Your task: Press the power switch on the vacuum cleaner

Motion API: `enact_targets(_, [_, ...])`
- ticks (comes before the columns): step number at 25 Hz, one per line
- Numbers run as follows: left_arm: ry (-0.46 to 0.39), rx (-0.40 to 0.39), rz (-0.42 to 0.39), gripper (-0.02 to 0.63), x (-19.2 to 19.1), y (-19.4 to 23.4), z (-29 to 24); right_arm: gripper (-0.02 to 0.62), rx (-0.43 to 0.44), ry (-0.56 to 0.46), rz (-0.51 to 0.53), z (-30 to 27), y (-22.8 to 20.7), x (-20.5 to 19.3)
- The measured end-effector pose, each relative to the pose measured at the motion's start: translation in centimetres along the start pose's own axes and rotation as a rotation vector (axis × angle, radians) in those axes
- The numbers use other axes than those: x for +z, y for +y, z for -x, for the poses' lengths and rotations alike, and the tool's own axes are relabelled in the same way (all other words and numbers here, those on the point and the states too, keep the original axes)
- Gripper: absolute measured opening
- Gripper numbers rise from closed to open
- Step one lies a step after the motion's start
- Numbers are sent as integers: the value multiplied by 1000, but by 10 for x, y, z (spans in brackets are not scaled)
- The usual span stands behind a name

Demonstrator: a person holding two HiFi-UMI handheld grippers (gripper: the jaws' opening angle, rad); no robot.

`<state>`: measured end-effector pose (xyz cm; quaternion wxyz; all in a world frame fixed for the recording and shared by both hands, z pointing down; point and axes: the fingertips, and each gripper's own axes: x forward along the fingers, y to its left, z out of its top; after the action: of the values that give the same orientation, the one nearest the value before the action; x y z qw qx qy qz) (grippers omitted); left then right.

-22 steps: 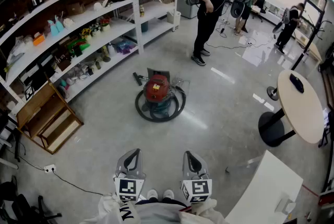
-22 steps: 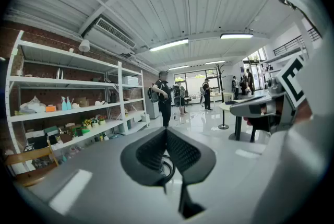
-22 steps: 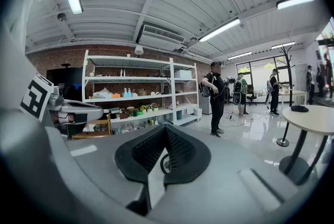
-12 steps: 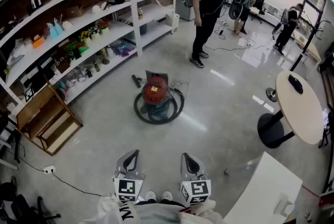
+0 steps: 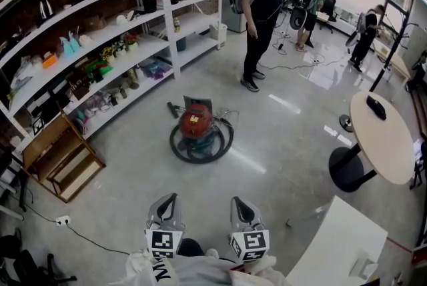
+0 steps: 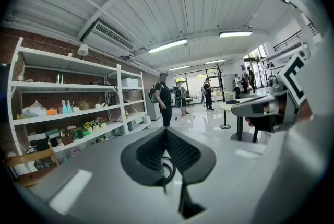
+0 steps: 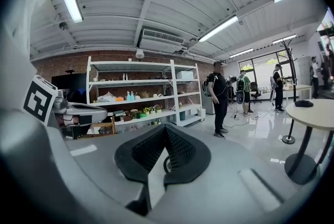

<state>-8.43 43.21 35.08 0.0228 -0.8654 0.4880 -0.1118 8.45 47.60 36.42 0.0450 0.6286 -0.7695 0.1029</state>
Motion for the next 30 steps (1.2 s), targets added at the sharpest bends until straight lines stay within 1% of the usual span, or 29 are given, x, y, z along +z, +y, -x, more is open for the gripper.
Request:
enact_targets(9, [22, 7, -2, 0, -4, -1, -12, -2, 9, 21, -18, -9, -10, -9])
enact_targets(13, [26, 4, -11, 0, -9, 7, -24, -2, 7, 23, -9, -21, -12, -8])
enact_targets(17, [20, 2, -4, 0, -6, 15, -41, -2, 3, 20, -2, -34, -18, -2])
enact_targets(23, [19, -8, 11, 0, -6, 32, -69, -2, 0, 29, 1, -68, -24, 4])
enact_targets(27, [29, -5, 16, 0, -8, 52, -91, -2, 6, 39, 6, -96, -22, 9])
enact_targets(30, [30, -17, 21, 0, -4, 66, -109, -2, -1, 51, 7, -117, -22, 13])
